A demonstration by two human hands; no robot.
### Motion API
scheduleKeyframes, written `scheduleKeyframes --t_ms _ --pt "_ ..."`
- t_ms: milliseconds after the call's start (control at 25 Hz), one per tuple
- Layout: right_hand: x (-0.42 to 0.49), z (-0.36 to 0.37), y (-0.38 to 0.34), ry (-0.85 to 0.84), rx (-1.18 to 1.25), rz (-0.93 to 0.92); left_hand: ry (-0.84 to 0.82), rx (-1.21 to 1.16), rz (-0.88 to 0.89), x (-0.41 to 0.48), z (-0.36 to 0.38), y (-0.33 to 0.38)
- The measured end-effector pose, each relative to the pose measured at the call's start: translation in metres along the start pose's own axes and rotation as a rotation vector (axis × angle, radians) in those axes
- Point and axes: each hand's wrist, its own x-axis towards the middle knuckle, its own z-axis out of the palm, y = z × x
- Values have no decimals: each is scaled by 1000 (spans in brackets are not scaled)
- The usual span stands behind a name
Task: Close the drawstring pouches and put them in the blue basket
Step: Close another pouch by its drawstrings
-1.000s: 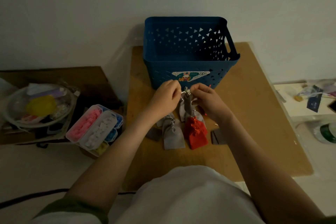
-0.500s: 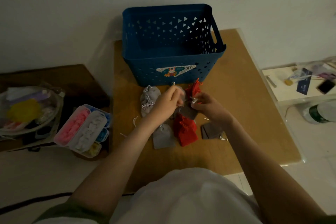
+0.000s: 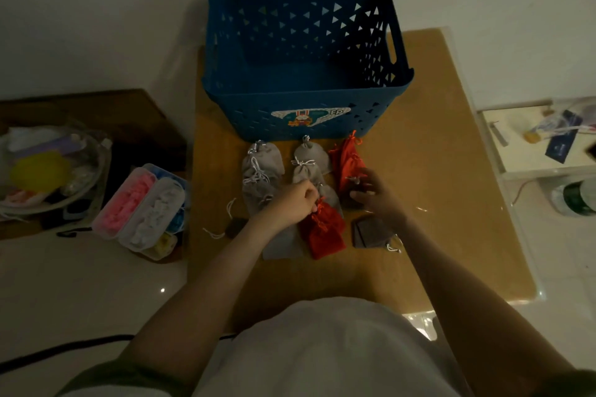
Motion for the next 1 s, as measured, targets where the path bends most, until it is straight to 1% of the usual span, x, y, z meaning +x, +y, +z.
scheduleKeyframes --t_ms 40,120,200,240,280,360,480,560,640,680,760,880,960,1000 --pt "0 -5 4 45 -120 17 -7 26 -6 2 5 0" --pt "-4 -18 14 115 -504 106 -14 49 -8 5 12 3" --pt "-12 -30 21 84 -844 258 -21 64 -10 7 18 9" --pt "-15 -34 24 49 -927 315 -16 78 -8 8 21 12" --pt "-18 -36 27 33 -942 338 -8 95 -5 8 23 14" --pt "-19 -37 30 57 -847 294 7 121 -1 5 26 19" --pt "-27 -35 22 82 -621 147 22 147 38 -2 26 21" --pt "-36 -35 10 66 -475 7 47 160 75 -10 23 22" --pt "-45 -34 -6 6 -319 -126 64 144 104 -17 19 25" --pt "-51 -33 -16 -54 -241 -136 61 134 102 -21 18 27" --pt "-60 -25 -40 -187 -158 -96 30 110 56 -28 14 29" --pt "-63 -2 -71 -297 -263 -127 -41 0 -51 -36 9 31" --pt "-66 19 -91 -333 -364 -209 -13 -99 -41 -44 2 31" --pt "-67 29 -101 -335 -435 -264 39 -132 -21 -48 -3 30"
